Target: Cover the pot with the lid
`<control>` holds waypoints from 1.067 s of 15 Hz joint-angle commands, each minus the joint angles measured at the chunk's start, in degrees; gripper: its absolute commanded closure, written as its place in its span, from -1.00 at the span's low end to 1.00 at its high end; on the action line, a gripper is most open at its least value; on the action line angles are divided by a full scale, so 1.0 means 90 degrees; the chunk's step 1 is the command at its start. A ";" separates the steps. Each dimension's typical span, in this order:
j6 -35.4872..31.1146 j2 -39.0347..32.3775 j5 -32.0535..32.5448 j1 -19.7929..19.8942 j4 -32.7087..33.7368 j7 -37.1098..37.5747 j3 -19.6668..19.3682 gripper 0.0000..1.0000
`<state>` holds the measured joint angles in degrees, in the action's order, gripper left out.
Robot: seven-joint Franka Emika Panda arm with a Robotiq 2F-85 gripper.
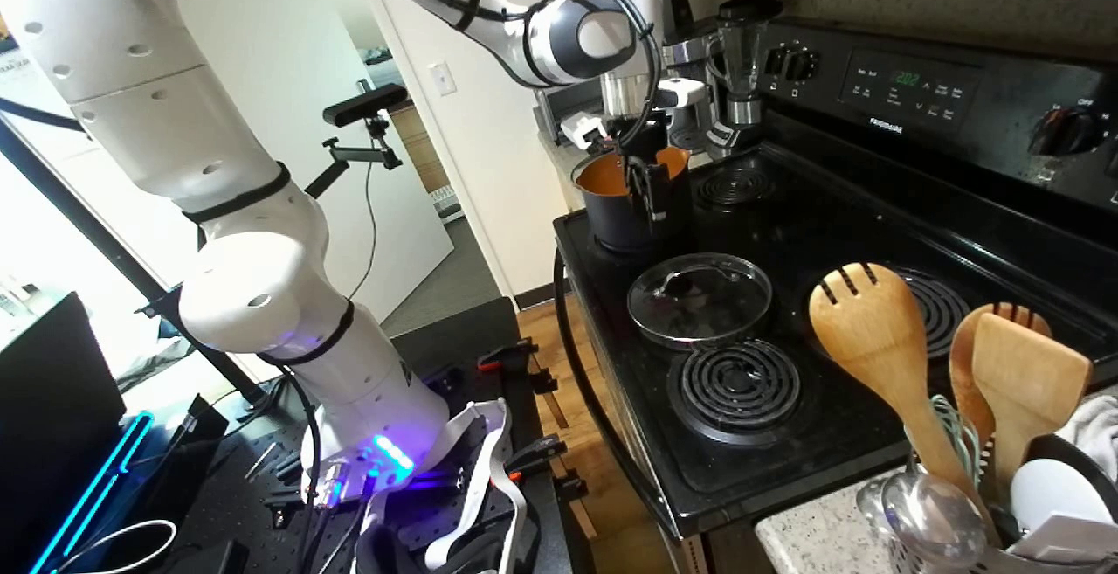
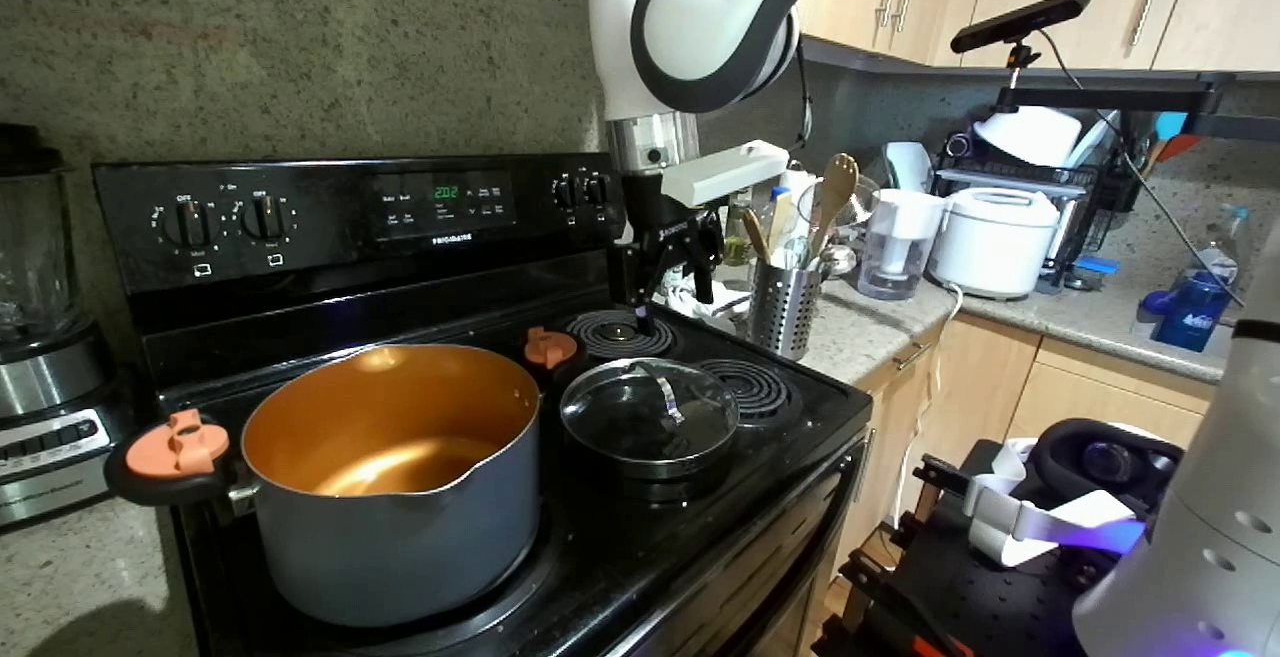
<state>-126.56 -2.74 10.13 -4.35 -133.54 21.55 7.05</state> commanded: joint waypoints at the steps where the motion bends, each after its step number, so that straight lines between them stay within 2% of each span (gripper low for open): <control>1: -0.0171 -0.0315 0.0059 -0.0080 0.0203 -0.0110 -0.0101 -1.00; 8: -0.0444 -0.0943 0.0282 -0.0133 0.0494 -0.0134 -0.0281 -1.00; 16: -0.1256 -0.1355 0.0712 -0.0199 0.0452 -0.0330 -0.0534 -1.00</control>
<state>-135.79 -14.04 15.61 -5.17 -129.72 19.66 3.57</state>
